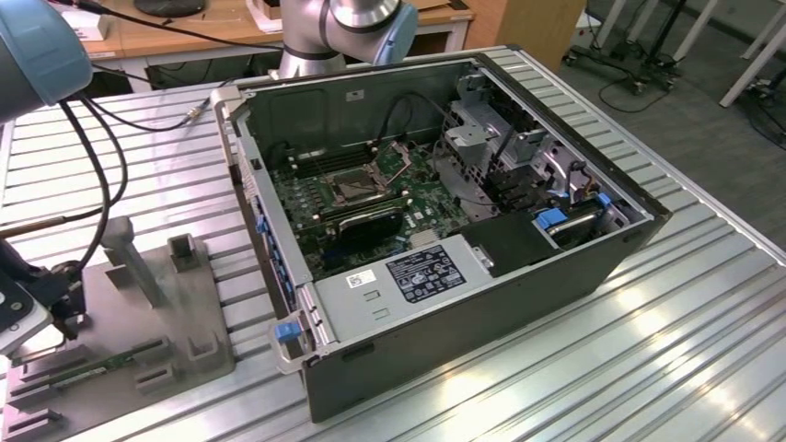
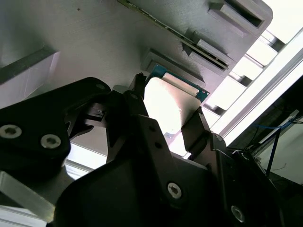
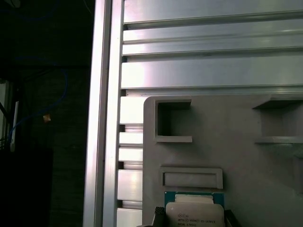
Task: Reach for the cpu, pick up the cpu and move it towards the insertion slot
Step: 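Pick up the cpu and move it towards the insertion slot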
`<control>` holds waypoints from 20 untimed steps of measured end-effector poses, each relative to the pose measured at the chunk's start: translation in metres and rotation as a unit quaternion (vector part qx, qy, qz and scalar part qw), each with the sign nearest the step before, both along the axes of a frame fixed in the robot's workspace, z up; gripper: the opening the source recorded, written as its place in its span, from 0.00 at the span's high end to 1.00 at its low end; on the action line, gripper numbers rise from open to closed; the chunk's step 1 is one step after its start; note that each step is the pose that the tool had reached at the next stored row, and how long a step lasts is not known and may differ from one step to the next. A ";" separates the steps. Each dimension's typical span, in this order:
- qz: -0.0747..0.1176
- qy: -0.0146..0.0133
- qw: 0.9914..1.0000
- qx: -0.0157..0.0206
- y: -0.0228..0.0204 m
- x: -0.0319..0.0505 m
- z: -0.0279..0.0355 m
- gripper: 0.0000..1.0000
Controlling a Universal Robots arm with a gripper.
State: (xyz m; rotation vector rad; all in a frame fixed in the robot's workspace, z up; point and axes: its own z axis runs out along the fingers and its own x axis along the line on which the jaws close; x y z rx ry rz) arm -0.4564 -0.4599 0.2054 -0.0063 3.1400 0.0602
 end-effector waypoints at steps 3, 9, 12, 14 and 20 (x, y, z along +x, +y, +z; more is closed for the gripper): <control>0.000 0.000 1.000 0.000 0.0000 0.0000 0.0006 0.45; 0.000 0.000 1.000 0.000 0.0000 0.0000 0.0023 0.45; 0.000 0.000 1.000 0.000 0.0000 0.0000 0.0035 0.45; -0.001 0.000 1.000 0.000 0.0000 0.0000 0.0042 0.45; -0.002 0.000 1.000 -0.002 0.0000 0.0000 0.0060 0.45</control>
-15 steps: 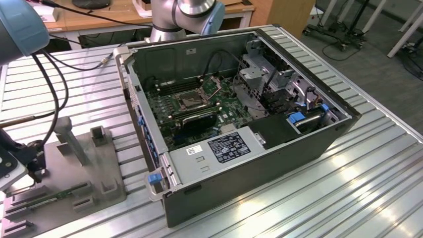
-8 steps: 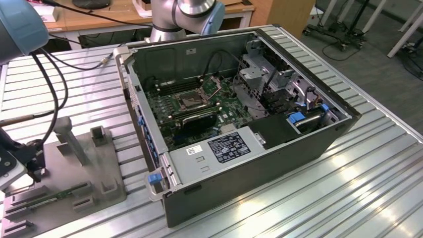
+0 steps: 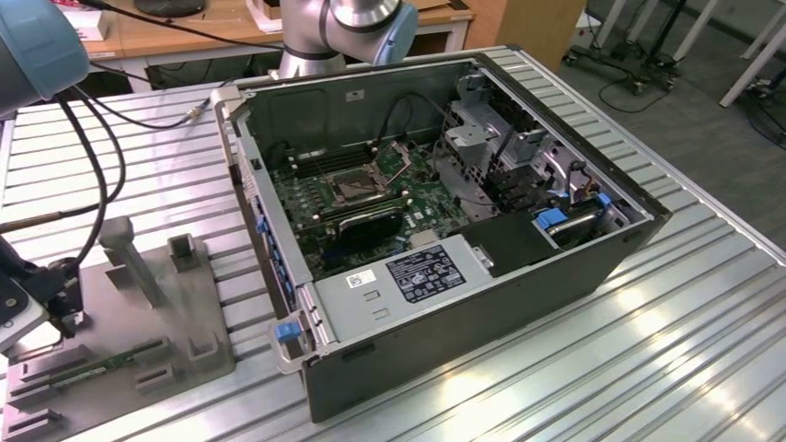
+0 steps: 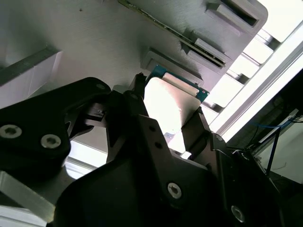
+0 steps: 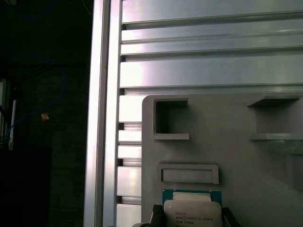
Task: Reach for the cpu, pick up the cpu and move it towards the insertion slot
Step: 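Pick up the cpu and move it towards the insertion slot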
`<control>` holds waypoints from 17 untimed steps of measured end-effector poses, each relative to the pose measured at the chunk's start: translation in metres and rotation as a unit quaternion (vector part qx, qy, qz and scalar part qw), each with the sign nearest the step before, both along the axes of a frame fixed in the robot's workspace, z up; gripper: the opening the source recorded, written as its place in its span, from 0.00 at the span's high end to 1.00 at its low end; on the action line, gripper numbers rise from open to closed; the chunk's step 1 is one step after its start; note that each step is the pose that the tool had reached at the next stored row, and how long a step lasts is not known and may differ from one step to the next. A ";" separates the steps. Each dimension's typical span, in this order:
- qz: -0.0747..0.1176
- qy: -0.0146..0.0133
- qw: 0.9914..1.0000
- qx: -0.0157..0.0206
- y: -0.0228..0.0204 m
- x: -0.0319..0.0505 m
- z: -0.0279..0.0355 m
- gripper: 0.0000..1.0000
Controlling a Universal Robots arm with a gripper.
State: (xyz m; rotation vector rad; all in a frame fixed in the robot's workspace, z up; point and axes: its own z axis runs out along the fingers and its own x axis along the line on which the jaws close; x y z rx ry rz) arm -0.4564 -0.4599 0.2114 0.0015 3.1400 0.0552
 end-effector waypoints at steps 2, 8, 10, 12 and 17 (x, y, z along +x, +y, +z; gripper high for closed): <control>0.000 0.000 1.000 0.000 0.0000 0.0000 0.0004 0.45; -0.001 0.000 1.000 0.000 0.0000 0.0000 0.0026 0.45; -0.001 0.000 1.000 0.000 0.0000 0.0000 0.0035 0.45; -0.001 0.000 1.000 0.000 0.0000 0.0000 0.0047 0.45; -0.001 0.000 1.000 0.000 0.0000 0.0000 0.0080 0.45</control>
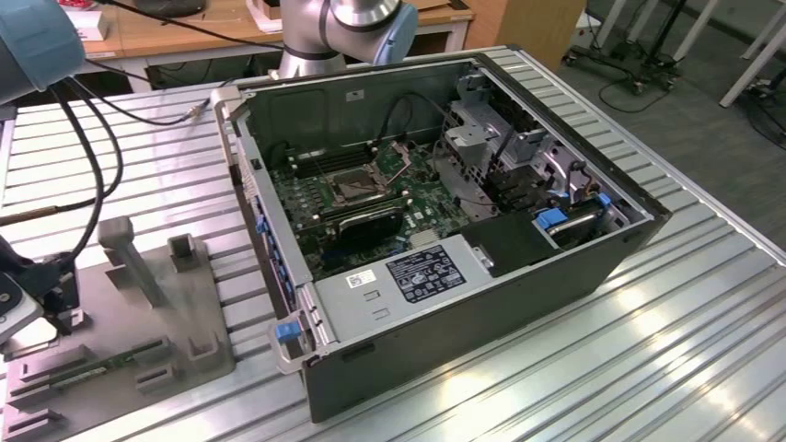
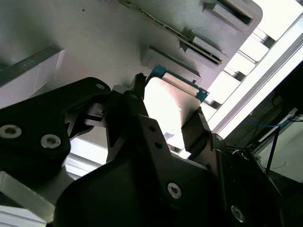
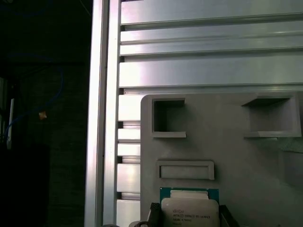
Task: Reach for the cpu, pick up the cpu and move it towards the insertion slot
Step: 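Pick up the cpu and move it towards the insertion slot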
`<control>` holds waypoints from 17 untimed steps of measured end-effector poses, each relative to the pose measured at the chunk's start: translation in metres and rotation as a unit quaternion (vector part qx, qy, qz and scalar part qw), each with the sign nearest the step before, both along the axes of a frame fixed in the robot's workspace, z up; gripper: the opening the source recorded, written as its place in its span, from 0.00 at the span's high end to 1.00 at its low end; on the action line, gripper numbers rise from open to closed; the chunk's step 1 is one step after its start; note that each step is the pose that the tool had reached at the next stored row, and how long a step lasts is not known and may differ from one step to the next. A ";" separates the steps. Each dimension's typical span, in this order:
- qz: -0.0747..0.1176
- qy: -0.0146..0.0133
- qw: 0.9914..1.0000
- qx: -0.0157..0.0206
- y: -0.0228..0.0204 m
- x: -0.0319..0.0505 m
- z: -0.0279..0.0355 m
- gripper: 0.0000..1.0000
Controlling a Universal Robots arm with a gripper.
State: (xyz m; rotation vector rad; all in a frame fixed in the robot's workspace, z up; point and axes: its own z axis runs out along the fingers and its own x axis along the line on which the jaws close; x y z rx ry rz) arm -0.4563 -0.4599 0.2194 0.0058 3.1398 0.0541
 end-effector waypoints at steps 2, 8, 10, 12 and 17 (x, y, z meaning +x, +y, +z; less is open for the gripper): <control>0.000 0.000 1.000 0.000 0.0000 0.0000 0.0014 0.45; -0.001 0.000 1.000 0.000 0.0000 0.0000 0.0039 0.45; -0.001 0.000 1.000 0.000 0.0000 0.0000 0.0046 0.45; -0.001 0.000 1.000 0.000 0.0000 0.0000 0.0055 0.45; -0.001 0.000 1.000 0.000 0.0000 0.0000 0.0077 0.45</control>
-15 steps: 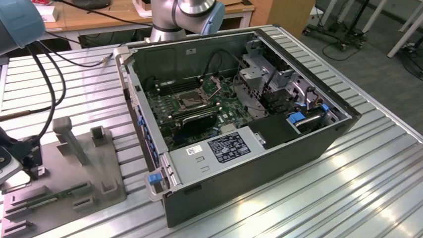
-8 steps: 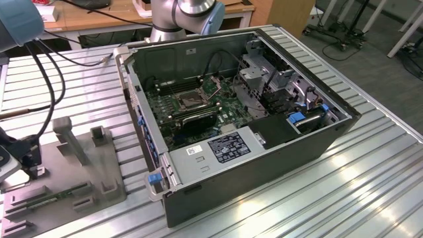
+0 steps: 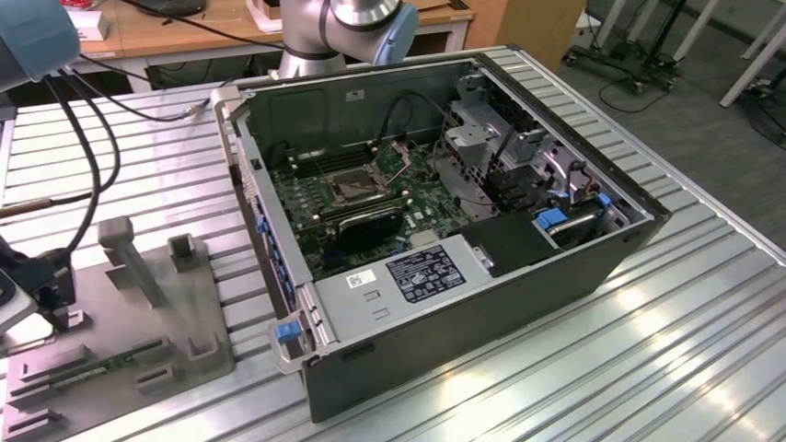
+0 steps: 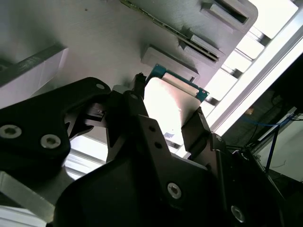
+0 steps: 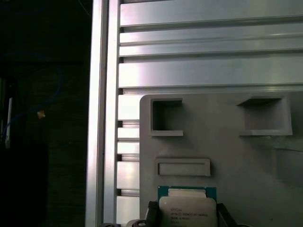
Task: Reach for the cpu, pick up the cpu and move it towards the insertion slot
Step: 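Pick up the cpu and move it towards the insertion slot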
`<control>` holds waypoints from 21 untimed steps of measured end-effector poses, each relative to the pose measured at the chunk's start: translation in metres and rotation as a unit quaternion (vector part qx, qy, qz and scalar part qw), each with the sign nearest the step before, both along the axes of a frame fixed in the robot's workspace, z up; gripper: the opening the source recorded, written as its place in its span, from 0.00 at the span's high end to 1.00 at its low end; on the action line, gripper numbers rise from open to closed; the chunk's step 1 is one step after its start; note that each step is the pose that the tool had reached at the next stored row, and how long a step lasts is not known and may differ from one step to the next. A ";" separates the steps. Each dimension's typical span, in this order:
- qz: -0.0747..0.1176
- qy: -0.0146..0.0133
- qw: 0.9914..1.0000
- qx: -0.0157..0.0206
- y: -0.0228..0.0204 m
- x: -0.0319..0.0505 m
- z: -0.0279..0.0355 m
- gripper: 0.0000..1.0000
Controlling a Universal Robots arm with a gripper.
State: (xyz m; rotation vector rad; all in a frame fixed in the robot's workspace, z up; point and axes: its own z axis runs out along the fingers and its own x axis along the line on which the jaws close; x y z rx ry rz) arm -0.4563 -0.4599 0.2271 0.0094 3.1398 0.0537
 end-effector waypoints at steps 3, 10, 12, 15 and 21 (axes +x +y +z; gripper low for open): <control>0.000 0.000 1.000 0.000 0.0000 0.0000 0.0013 0.45; -0.001 0.000 1.000 0.000 0.0000 0.0000 0.0040 0.45; -0.001 0.000 1.000 0.000 0.0000 0.0000 0.0049 0.45; -0.001 0.000 1.000 0.000 0.0000 0.0000 0.0061 0.45; -0.002 0.000 1.000 -0.001 0.0000 0.0000 0.0086 0.45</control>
